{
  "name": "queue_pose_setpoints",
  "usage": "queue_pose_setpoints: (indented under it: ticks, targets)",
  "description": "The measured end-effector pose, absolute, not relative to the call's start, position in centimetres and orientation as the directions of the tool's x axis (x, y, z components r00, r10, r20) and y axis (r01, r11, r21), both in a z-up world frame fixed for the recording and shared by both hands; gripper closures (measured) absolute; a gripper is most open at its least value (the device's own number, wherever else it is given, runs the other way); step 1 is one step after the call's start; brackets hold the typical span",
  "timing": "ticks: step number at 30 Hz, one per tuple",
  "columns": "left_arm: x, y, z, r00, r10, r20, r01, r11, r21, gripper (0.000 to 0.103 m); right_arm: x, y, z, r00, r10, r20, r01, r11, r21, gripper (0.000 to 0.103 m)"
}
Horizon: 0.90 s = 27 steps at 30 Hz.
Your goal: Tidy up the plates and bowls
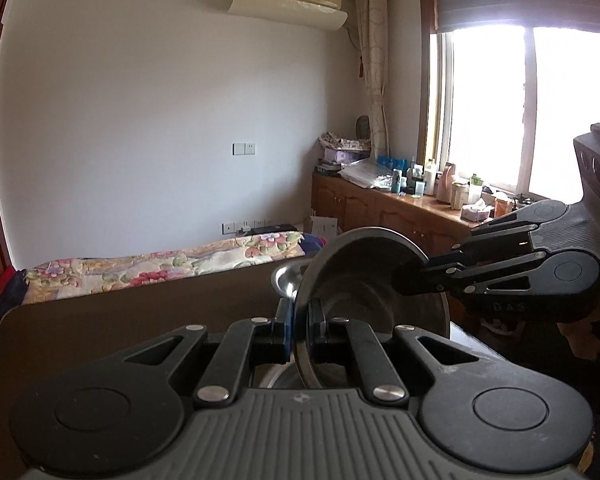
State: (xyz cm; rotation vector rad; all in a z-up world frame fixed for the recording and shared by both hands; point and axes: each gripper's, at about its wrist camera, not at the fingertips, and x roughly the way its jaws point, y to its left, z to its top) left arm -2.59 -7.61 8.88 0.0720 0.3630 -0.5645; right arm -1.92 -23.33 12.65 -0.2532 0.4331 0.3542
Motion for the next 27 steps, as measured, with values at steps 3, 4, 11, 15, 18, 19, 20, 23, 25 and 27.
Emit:
queue_pose_setpoints:
  ticks: [3,4,11,15,18,19,20,23,25,27]
  targets:
    - [-3.3,-7.5,7.7,0.776,-0.511,-0.371,0.533,0.845,-0.049,0.083,-2.6,-23.1,11.9,0.841,0.278,-0.464,-0.389,0.907,-0.16,0.092]
    - [-3.4,-7.5,7.4,0.774,-0.51,-0.376,0.531,0.845,-0.054,0.083,-3.0,-23.0,11.5,0.839,0.276,-0.469,-0.389,0.907,-0.162,0.092]
    - [-4.3,-7.5,5.8,0.771,-0.498,-0.397,0.518,0.853,-0.066,0.083,-4.0,-22.5,9.7,0.825,0.279,-0.492,-0.397,0.905,-0.153,0.092]
    - [-4.0,-7.4,5.0,0.767,-0.496,-0.408,0.51,0.856,-0.082,0.083,-4.1,-22.5,9.0,0.819,0.282,-0.5,-0.399,0.906,-0.141,0.092]
    - [-3.5,-7.6,4.4,0.767,-0.484,-0.422,0.499,0.863,-0.083,0.083,-3.9,-22.5,8.6,0.817,0.28,-0.503,-0.398,0.906,-0.142,0.092]
    - [-3.4,-7.7,4.3,0.768,-0.478,-0.427,0.496,0.865,-0.077,0.083,-3.8,-22.3,8.4,0.817,0.276,-0.506,-0.397,0.906,-0.147,0.092]
    - [-3.2,-8.0,4.2,0.768,-0.472,-0.432,0.493,0.867,-0.072,0.082,-3.8,-22.2,8.3,0.817,0.273,-0.508,-0.397,0.905,-0.152,0.092]
    - [-2.8,-8.0,3.8,0.767,-0.466,-0.441,0.485,0.871,-0.076,0.083,-3.6,-21.9,7.9,0.819,0.261,-0.511,-0.393,0.904,-0.168,0.092]
    - [-2.4,-8.1,3.5,0.766,-0.463,-0.447,0.482,0.873,-0.079,0.083,-3.5,-21.8,7.7,0.82,0.257,-0.512,-0.392,0.903,-0.174,0.092]
    - [-2.2,-8.4,3.3,0.766,-0.457,-0.451,0.478,0.875,-0.074,0.083,-3.4,-21.8,7.4,0.822,0.251,-0.511,-0.389,0.903,-0.181,0.092]
